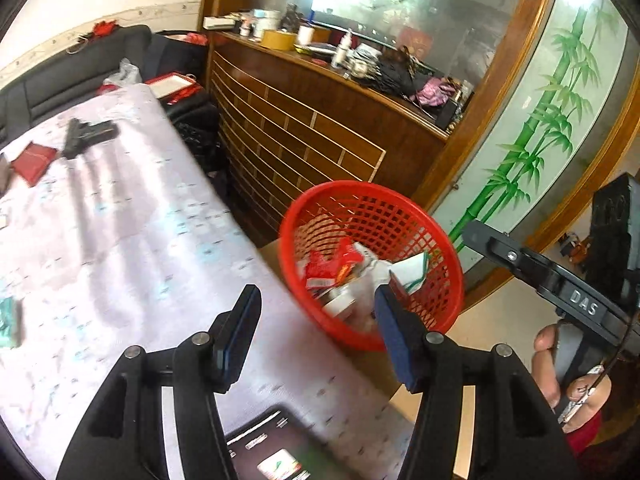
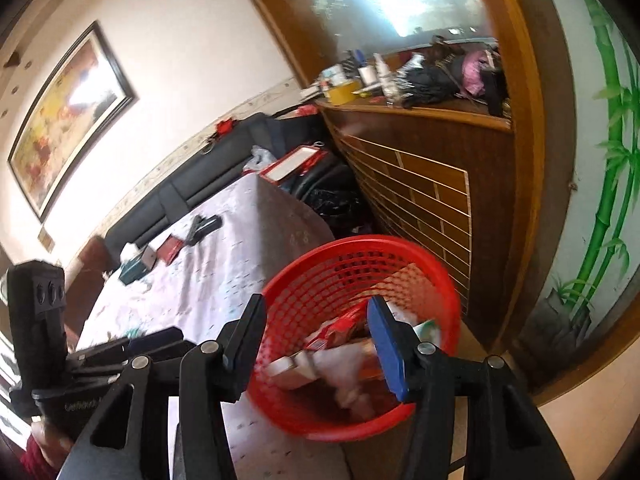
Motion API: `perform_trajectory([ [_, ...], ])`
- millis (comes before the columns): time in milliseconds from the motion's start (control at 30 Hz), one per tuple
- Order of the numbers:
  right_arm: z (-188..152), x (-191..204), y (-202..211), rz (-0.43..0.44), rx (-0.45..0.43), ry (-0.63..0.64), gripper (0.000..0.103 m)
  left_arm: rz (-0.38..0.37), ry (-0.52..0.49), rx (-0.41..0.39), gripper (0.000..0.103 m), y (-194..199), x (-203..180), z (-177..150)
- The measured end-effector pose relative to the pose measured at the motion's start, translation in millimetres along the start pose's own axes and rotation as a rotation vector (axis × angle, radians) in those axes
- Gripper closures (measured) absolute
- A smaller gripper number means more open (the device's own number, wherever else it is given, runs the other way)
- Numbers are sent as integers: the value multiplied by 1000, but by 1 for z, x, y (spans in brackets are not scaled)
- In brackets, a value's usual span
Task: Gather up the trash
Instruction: 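Move both tools back over the bed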
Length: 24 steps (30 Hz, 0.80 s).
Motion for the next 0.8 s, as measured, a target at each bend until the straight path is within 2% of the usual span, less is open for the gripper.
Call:
perform_trajectory([
  [200, -20, 63, 8, 110, 47, 64, 46, 90, 22, -40, 40, 49, 48, -24],
  [333, -31, 107, 8, 183, 77, 130, 46, 168, 52, -59, 35, 87, 97, -43],
  [433, -41, 138, 5, 225, 101, 182, 46, 255, 106, -72, 30, 117, 146, -57],
  [500, -47, 155, 3, 244, 117, 206, 46, 341, 139, -89, 29, 141, 185, -67],
  [533, -50, 163, 1, 258, 126, 217, 46, 368, 149, -89, 23, 149, 198, -71],
  [567, -53, 172, 0, 268, 133, 229, 46, 393, 158, -83, 14, 158, 217, -76],
  [633, -57, 184, -4, 274, 144, 247, 46, 474, 163, -72, 13, 173, 253, -86],
  [667, -58, 189, -6, 277, 149, 255, 46, 541, 158, -73, 13, 181, 275, -90],
  [700, -61, 196, -8, 280, 154, 267, 46, 557, 151, -61, 12, 183, 288, -92],
  [800, -66, 206, -15, 282, 171, 286, 46, 539, 167, 14, 12, 179, 335, -99],
])
Point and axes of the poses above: each gripper's, at about its wrist camera, not at the fingertips, and y roughly against the way its jaws point, x to its left, z to its top, the point moved 4 cm from there along -y, roughly the way its jaws point, and after that the axes turned 6 degrees about -x, right-handed, at the moved point
